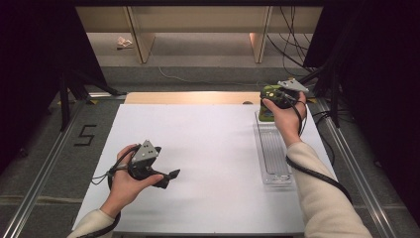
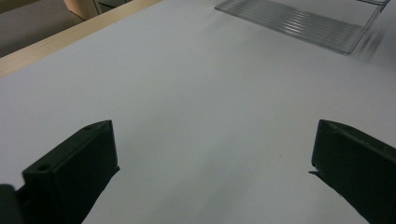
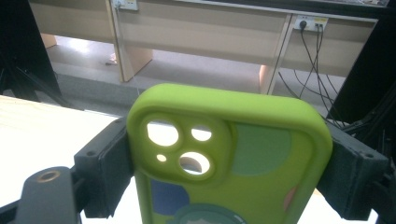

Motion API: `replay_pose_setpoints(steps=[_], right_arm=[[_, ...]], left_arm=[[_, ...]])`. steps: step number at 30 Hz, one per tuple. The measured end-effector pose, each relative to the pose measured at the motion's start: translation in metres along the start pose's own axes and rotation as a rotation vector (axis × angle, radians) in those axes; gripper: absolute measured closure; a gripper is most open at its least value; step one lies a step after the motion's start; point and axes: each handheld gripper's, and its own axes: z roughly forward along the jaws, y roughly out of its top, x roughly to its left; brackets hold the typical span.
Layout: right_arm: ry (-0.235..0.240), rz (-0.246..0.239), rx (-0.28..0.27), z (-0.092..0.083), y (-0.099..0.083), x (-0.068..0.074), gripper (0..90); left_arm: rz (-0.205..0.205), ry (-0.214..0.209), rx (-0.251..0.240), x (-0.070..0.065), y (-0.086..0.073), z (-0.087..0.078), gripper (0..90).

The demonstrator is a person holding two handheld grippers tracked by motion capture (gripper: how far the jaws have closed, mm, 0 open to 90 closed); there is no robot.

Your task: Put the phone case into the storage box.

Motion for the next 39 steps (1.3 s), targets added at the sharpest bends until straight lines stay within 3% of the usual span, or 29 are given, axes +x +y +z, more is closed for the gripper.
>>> replay_pose_setpoints(steps=[39], right_arm=[[-0.002,0.008,0.052,0.015,-0.011,0.001,16.7]], left_arm=[[-0.001,-0.002,0.002,0.0,0.0,0.0,0.0]])
